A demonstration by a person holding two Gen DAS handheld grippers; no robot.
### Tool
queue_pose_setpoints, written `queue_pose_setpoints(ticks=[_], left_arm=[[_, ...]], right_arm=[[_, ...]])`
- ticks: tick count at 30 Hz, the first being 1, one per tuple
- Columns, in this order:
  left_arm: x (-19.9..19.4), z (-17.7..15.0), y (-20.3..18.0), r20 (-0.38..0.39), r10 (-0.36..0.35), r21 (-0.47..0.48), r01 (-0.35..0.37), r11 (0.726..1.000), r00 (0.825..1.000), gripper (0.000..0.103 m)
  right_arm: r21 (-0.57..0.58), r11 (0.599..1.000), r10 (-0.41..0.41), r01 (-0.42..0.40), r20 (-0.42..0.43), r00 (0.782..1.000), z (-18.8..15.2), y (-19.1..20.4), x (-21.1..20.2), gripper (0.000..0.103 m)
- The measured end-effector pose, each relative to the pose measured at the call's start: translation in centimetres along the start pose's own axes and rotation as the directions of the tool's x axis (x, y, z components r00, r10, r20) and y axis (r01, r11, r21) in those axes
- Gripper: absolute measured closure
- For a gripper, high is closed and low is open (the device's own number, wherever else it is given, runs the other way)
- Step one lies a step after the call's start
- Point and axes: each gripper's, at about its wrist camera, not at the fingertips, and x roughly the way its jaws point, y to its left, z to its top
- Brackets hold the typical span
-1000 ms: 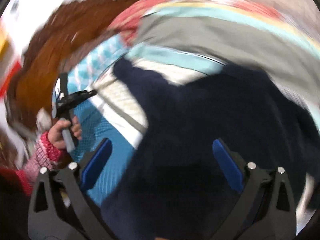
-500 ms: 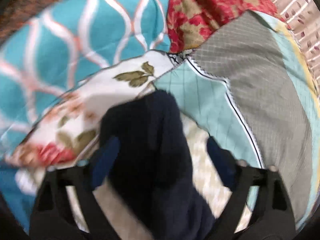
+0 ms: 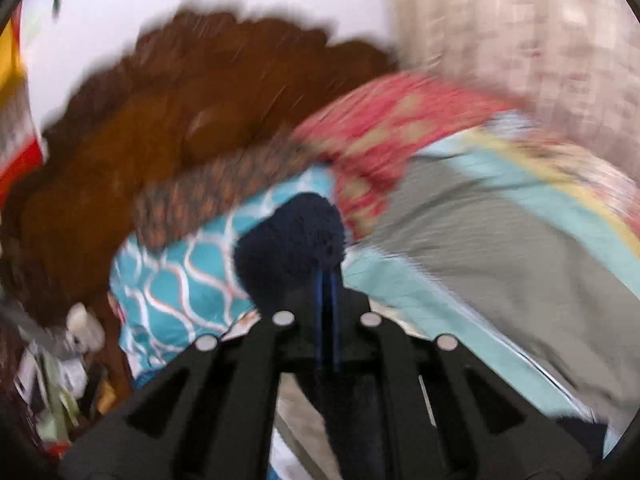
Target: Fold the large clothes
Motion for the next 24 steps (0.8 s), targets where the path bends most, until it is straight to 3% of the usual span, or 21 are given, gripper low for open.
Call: queue_pose_setpoints(ticks=[2, 5, 8, 10, 13, 16, 20, 22, 24], left_arm=[[0.2, 0.3, -0.5, -0.013, 0.018, 0.019, -0.018, 1.0, 1.0, 0.076], [0.9, 0.4, -1.7, -0.062, 0.064, 0.076, -0.059, 0.995, 0.996, 0.076], [0.2, 0.5, -4.7, -0.047, 0.137, 0.197, -0.126, 0.972, 0.989, 0.076], [-1.2, 0.3, -7.3, -0.034, 0.101, 0.232, -0.09, 0.968, 0.994, 0.076], [-2.4, 0.2, -12.6, -0.091, -0.021, 0.249, 0.043, 0.968, 0.996, 0.076], [-1.3, 0.2, -17.9, -0.192, -0.073, 0.245, 0.12, 0.962, 0.979, 0.076], [0.1, 0.0, -25.2, -0.243, -0.159, 0.251, 0.221, 0.943, 0.957, 0.076], [0.8, -0.8, -29.1, -0.255, -0.184, 0.302, 0.259, 0.917, 0.949, 0.076], [1.7, -2.5, -32.7, -0.28, -0.185, 0.393, 0.288, 0.873, 0.942, 0.076]], right_arm=[[0.057, 0.994, -0.098, 0.095, 0.056, 0.994, -1.5, -4.2, -6.8, 0.099], [0.206, 0.947, -0.27, 0.248, 0.084, 0.959, -6.2, -12.6, -16.5, 0.099], [0.328, 0.89, -0.349, 0.317, 0.044, 0.936, -11.7, -19.3, -21.3, 0.099], [0.401, 0.854, -0.374, 0.333, 0.027, 0.927, -15.3, -23.0, -22.9, 0.099], [0.531, 0.781, -0.377, 0.329, -0.019, 0.926, -21.3, -28.2, -24.0, 0.099], [0.601, 0.694, -0.405, 0.395, -0.127, 0.905, -28.2, -32.7, -22.6, 0.099], [0.707, 0.583, -0.323, 0.4, -0.25, 0.913, -36.3, -36.7, -20.3, 0.098], [0.758, 0.542, -0.278, 0.363, -0.245, 0.929, -38.8, -37.9, -19.6, 0.097], [0.856, 0.463, -0.214, 0.228, -0.142, 0.967, -40.7, -39.0, -20.5, 0.095]])
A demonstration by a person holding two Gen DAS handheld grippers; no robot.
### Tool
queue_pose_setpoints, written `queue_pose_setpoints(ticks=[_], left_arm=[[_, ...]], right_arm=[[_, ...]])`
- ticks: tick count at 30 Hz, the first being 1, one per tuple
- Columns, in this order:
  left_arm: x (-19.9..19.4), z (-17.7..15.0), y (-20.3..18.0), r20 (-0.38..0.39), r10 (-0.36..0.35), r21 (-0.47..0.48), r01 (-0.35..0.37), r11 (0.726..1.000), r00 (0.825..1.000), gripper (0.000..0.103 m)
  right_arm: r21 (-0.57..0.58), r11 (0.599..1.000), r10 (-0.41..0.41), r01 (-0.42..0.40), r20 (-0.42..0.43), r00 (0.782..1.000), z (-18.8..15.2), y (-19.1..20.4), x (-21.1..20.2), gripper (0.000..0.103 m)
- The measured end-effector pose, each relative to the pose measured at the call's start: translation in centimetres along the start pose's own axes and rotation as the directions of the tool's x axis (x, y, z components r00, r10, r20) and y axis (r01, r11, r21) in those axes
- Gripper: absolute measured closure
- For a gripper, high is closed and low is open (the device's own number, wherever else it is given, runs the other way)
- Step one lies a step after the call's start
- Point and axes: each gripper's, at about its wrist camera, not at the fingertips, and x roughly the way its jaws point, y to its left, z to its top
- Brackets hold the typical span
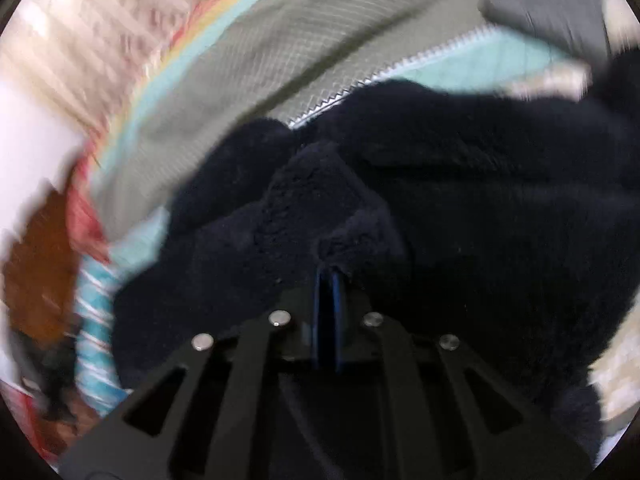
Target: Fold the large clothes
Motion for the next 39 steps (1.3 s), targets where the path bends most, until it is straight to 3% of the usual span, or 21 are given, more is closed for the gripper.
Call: queue_pose_setpoints(ticks=[2, 4, 7, 8, 10, 11, 14, 17, 20, 23, 25, 26, 27, 29, 30, 31, 34, 35, 37, 38, 39], left_arm=[[2.5, -1.3, -2.8, -0.054, 0.01, 0.11, -0.004, 0.994, 0.998, 0.076], [5.7, -3.4, -4.2, -0.147, 0.046, 0.207, -0.015, 0.978, 0.988, 0.076], [9.3, -8.7, -4.7, -0.194, 0.235, 0.403, -0.141, 0.904, 0.952, 0.076], [9.3, -9.9, -4.7, -0.156, 0.249, 0.437, -0.16, 0.885, 0.956, 0.076], [8.3, -10.5, -5.5, -0.095, 0.258, 0.466, -0.186, 0.865, 0.961, 0.076], [8.1, -10.3, -5.8, -0.093, 0.257, 0.465, -0.187, 0.866, 0.962, 0.076], [6.6, -8.7, -5.7, -0.093, 0.235, 0.421, -0.176, 0.89, 0.967, 0.076], [4.0, -6.3, -5.5, -0.054, 0.158, 0.3, -0.135, 0.944, 0.986, 0.076], [3.2, -4.5, -5.5, -0.042, 0.117, 0.206, -0.106, 0.973, 0.992, 0.076], [3.6, -3.9, -6.8, -0.018, 0.116, 0.205, -0.11, 0.973, 0.993, 0.076], [4.3, -3.8, -7.9, 0.001, 0.14, 0.203, -0.137, 0.97, 0.99, 0.076], [4.4, -4.0, -8.1, -0.002, 0.129, 0.183, -0.126, 0.975, 0.992, 0.076], [4.5, -4.1, -8.2, -0.011, 0.109, 0.158, -0.106, 0.982, 0.994, 0.076], [4.6, -4.7, -8.6, -0.044, 0.067, 0.104, -0.062, 0.993, 0.997, 0.076], [4.8, -5.1, -9.0, -0.065, 0.053, 0.082, -0.047, 0.996, 0.996, 0.076], [5.0, -5.4, -9.3, -0.084, 0.042, 0.068, -0.036, 0.997, 0.996, 0.076], [5.4, -7.2, -11.7, -0.156, -0.002, 0.068, 0.013, 0.998, 0.988, 0.076], [5.4, -7.8, -12.5, -0.174, -0.01, 0.086, 0.026, 0.996, 0.985, 0.076], [4.8, -8.8, -14.1, -0.203, -0.024, 0.133, 0.052, 0.99, 0.979, 0.076], [4.5, -9.2, -14.6, -0.211, -0.027, 0.152, 0.06, 0.986, 0.977, 0.076], [3.9, -9.5, -15.0, -0.221, -0.03, 0.179, 0.071, 0.981, 0.975, 0.076]], right_arm=[[0.157, 0.98, 0.122, -0.123, 0.016, 0.992, 0.1, -2.1, -1.0, 0.085], [0.17, 0.976, 0.133, -0.136, 0.032, 0.991, 0.1, -2.5, -2.4, 0.081], [0.004, 1.0, -0.009, 0.008, 0.173, 0.985, 0.5, -0.4, -5.9, 0.078], [-0.091, 0.992, -0.06, 0.085, 0.245, 0.968, 0.4, 1.3, -7.0, 0.074], [-0.234, 0.965, -0.054, 0.115, 0.254, 0.966, 0.0, 4.6, -6.4, 0.055], [-0.301, 0.95, -0.022, 0.085, 0.206, 0.978, -0.3, 6.3, -4.9, 0.046], [-0.354, 0.933, -0.047, 0.064, 0.055, 0.997, -1.1, 8.1, 0.7, 0.044], [-0.261, 0.956, -0.161, 0.135, -0.079, 0.984, -1.0, 5.2, 8.0, 0.044], [-0.294, 0.95, -0.123, 0.101, -0.058, 0.991, -1.4, 6.1, 7.0, 0.044], [-0.337, 0.939, -0.051, 0.066, 0.051, 0.997, -1.6, 6.6, 0.7, 0.044], [-0.347, 0.925, -0.085, 0.157, 0.214, 0.973, -2.2, 4.6, -6.0, 0.039], [-0.325, 0.917, -0.13, 0.231, 0.304, 0.944, -2.7, 3.3, -9.2, 0.029], [-0.279, 0.9, -0.2, 0.333, 0.414, 0.888, -3.5, 1.5, -12.8, 0.021], [-0.15, 0.839, -0.359, 0.524, 0.572, 0.738, -5.2, -2.1, -18.3, 0.015], [-0.107, 0.825, -0.398, 0.555, 0.587, 0.705, -5.8, -3.5, -19.4, 0.015], [-0.077, 0.824, -0.422, 0.561, 0.578, 0.698, -5.9, -5.0, -20.2, 0.015], [-0.016, 0.854, -0.45, 0.52, 0.479, 0.754, -4.6, -8.5, -18.7, 0.015], [-0.005, 0.838, -0.487, 0.545, 0.441, 0.754, -4.0, -9.7, -17.3, 0.015], [0.008, 0.822, -0.527, 0.569, 0.388, 0.756, -4.1, -12.8, -17.2, 0.037], [0.013, 0.848, -0.498, 0.53, 0.359, 0.789, -4.3, -14.2, -17.1, 0.069], [0.031, 0.912, -0.397, 0.409, 0.319, 0.861, -4.2, -15.3, -16.7, 0.089]])
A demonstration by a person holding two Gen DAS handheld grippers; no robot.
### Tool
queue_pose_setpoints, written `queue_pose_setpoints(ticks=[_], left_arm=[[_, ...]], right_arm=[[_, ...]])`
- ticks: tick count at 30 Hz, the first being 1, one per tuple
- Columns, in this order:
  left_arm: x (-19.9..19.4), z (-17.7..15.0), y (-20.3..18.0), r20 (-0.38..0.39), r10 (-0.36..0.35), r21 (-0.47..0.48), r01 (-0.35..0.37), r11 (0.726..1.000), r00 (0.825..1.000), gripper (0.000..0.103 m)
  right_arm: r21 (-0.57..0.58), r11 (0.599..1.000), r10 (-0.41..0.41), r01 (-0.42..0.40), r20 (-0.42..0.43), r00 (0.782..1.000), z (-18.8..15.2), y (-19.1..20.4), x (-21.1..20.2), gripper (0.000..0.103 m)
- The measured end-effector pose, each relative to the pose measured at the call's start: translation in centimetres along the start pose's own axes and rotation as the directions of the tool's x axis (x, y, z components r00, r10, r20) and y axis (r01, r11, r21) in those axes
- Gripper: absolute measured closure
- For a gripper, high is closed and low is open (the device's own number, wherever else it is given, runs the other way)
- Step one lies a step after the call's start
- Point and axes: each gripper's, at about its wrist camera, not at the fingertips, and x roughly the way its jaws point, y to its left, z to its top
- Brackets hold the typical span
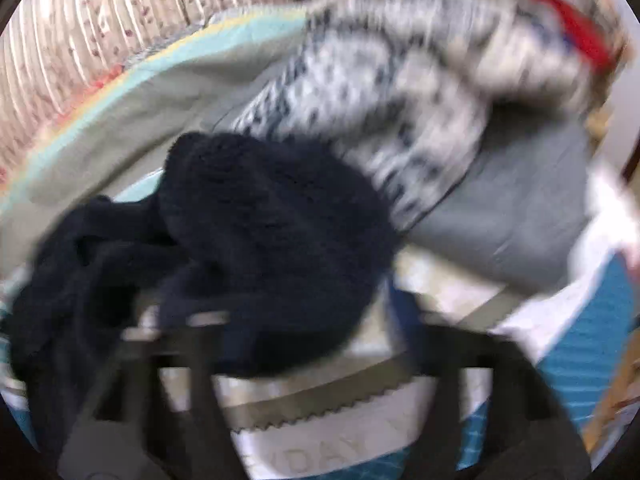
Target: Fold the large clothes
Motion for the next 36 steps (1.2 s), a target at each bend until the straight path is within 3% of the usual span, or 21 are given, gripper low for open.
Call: queue_pose_setpoints(ticks=[2, 3, 4, 6, 7, 10, 13, 15, 17, 19, 20, 21, 22, 23, 25, 27, 28, 30, 31, 34, 36], left_arm=[[-1.0, -0.4, -0.1, -0.006, -0.003, 0.031, 0.003, 1.0, 1.0, 0.076], [-1.5, -0.6, 0.1, -0.006, -0.002, 0.041, 0.002, 0.999, 1.0, 0.076], [-1.9, -0.7, 0.5, -0.006, -0.002, 0.044, 0.002, 0.999, 1.0, 0.076], [-2.7, -1.1, 1.4, -0.009, -0.021, 0.025, 0.021, 0.999, 1.0, 0.076], [-2.9, -1.1, 1.9, -0.011, -0.036, 0.009, 0.036, 0.999, 0.999, 0.076], [-3.5, -1.5, 3.6, -0.011, -0.086, -0.05, 0.085, 0.995, 0.996, 0.076], [-4.4, -2.1, 6.0, 0.003, -0.126, -0.119, 0.125, 0.985, 0.992, 0.076], [-5.0, -2.1, 7.6, 0.021, -0.132, -0.154, 0.133, 0.979, 0.991, 0.076], [-6.0, -2.2, 10.1, 0.052, -0.114, -0.197, 0.122, 0.973, 0.992, 0.076], [-6.9, -2.1, 12.5, 0.078, -0.077, -0.24, 0.094, 0.966, 0.994, 0.076], [-7.2, -2.0, 13.6, 0.086, -0.06, -0.26, 0.08, 0.962, 0.994, 0.076], [-7.6, -1.9, 15.0, 0.096, -0.038, -0.293, 0.065, 0.954, 0.995, 0.076], [-7.8, -1.8, 15.7, 0.102, -0.03, -0.312, 0.061, 0.948, 0.994, 0.076], [-8.0, -1.7, 16.5, 0.11, -0.024, -0.33, 0.059, 0.942, 0.994, 0.076], [-8.2, -1.1, 17.4, 0.125, -0.009, -0.333, 0.05, 0.942, 0.992, 0.076], [-7.6, -0.1, 17.5, 0.127, 0.006, -0.316, 0.034, 0.948, 0.992, 0.076], [-7.2, 0.4, 17.5, 0.123, 0.011, -0.311, 0.028, 0.95, 0.992, 0.076], [-5.6, 1.7, 17.2, 0.112, 0.021, -0.293, 0.013, 0.956, 0.993, 0.076], [-4.9, 2.4, 17.1, 0.104, 0.024, -0.29, 0.007, 0.957, 0.994, 0.076], [-2.5, 4.5, 16.9, 0.082, -0.016, -0.318, 0.041, 0.947, 0.997, 0.076], [-0.5, 5.7, 16.3, 0.045, -0.037, -0.328, 0.05, 0.943, 0.998, 0.076]], right_arm=[[0.113, 0.974, 0.201, -0.196, -0.033, 0.979, 0.0, -1.0, -0.8, 0.09], [0.146, 0.948, 0.289, -0.282, -0.033, 0.957, 0.2, -0.8, -1.9, 0.09], [0.18, 0.906, 0.393, -0.382, -0.029, 0.919, 0.5, -0.2, -3.1, 0.09], [0.256, 0.74, 0.647, -0.622, -0.022, 0.762, 1.7, 1.9, -6.0, 0.09], [0.255, 0.687, 0.709, -0.681, -0.027, 0.705, 2.3, 3.2, -7.1, 0.09], [0.217, 0.578, 0.813, -0.786, -0.077, 0.577, 4.3, 10.0, -9.2, 0.09], [0.22, 0.484, 0.874, -0.847, -0.16, 0.458, 5.5, 18.4, -8.5, 0.09], [0.214, 0.449, 0.888, -0.868, -0.217, 0.406, 5.8, 24.2, -7.1, 0.09], [0.18, 0.436, 0.884, -0.882, -0.27, 0.382, 4.1, 31.4, -5.2, 0.084], [0.17, 0.462, 0.867, -0.87, -0.294, 0.403, 1.8, 36.0, -2.5, 0.06], [0.173, 0.48, 0.854, -0.86, -0.319, 0.412, 1.1, 38.0, -0.6, 0.028], [0.178, 0.514, 0.824, -0.839, -0.376, 0.424, -1.0, 39.9, 1.6, 0.021], [0.182, 0.552, 0.789, -0.813, -0.43, 0.439, -2.9, 40.7, 3.3, 0.022], [0.187, 0.588, 0.747, -0.787, -0.5, 0.439, -5.3, 41.3, 4.9, 0.024], [0.166, 0.616, 0.694, -0.77, -0.576, 0.432, -8.2, 40.5, 5.3, 0.027], [0.097, 0.59, 0.688, -0.801, -0.581, 0.436, -8.7, 38.7, 3.7, 0.028], [0.028, 0.577, 0.687, -0.816, -0.557, 0.466, -7.8, 37.4, 2.6, 0.028], [-0.144, 0.592, 0.679, -0.793, -0.441, 0.587, -3.9, 34.7, -0.1, 0.028], [-0.183, 0.618, 0.67, -0.764, -0.386, 0.634, -1.5, 33.6, -0.5, 0.028], [-0.232, 0.756, 0.573, -0.613, -0.219, 0.79, 6.3, 29.3, 0.0, 0.026], [-0.268, 0.838, 0.429, -0.475, -0.214, 0.878, 10.4, 27.7, 3.9, 0.02]])
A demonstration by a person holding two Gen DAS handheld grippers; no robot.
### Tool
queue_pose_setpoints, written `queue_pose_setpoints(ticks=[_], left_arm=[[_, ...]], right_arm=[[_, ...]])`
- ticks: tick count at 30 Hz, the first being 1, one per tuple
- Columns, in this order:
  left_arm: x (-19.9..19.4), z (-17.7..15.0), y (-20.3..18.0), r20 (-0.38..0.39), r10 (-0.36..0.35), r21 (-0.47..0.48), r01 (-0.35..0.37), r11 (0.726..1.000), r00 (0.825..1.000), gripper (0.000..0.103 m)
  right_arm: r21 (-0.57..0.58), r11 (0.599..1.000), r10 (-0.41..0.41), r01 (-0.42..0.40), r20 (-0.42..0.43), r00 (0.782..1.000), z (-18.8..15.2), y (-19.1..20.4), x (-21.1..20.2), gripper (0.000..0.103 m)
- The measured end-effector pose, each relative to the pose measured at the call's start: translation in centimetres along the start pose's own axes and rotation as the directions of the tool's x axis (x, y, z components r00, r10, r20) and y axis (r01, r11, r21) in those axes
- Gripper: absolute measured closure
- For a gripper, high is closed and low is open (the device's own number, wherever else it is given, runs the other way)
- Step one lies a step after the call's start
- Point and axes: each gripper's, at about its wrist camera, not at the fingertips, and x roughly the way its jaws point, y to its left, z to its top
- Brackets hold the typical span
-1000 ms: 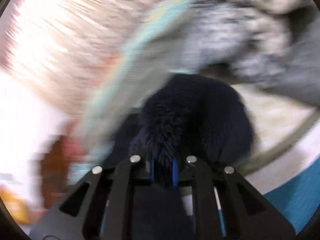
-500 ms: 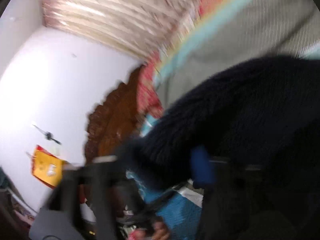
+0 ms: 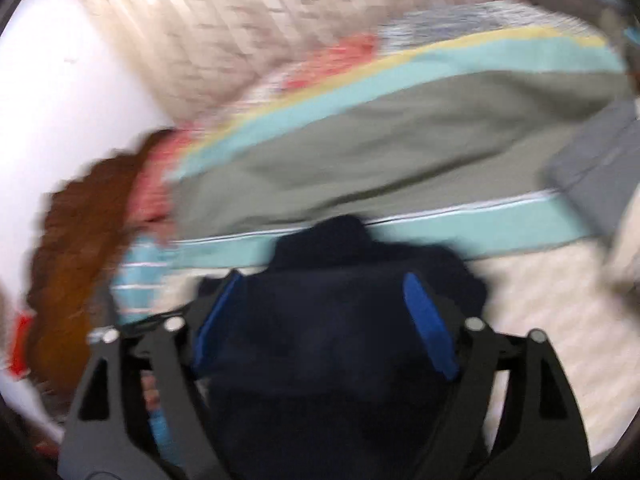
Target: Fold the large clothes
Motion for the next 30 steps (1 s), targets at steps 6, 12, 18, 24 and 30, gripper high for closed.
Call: queue_pose_setpoints(ticks=[6, 12, 18, 24, 30], left_arm=[[2.0, -2.2, -3.3, -0.03, 0.032, 0.109, -0.029, 0.994, 0.999, 0.076], [2.2, -3.7, -4.3, 0.017, 0.136, 0.213, -0.136, 0.968, 0.991, 0.076], [4.9, -4.9, -3.4, -0.046, 0.251, 0.232, -0.234, 0.944, 0.967, 0.076], [-2.0, -4.2, -2.7, 0.06, 0.144, 0.159, -0.152, 0.976, 0.988, 0.076], [-4.9, -1.7, -5.3, 0.162, 0.052, 0.139, -0.076, 0.987, 0.985, 0.076]], right_arm=[[0.163, 0.983, -0.012, 0.085, -0.403, 0.915, 0.5, -9.5, 12.3, 0.029], [0.095, 0.992, -0.078, 0.088, -0.095, 0.992, 0.0, -8.6, 8.7, 0.086], [0.04, 0.942, -0.328, 0.333, -0.101, 0.939, -1.8, -9.5, 11.2, 0.065], [0.092, 0.956, -0.288, 0.278, 0.122, 0.95, -0.8, -8.0, 2.5, 0.036], [-0.087, 0.987, -0.133, 0.135, 0.027, 0.991, -1.4, -4.0, 3.4, 0.043]])
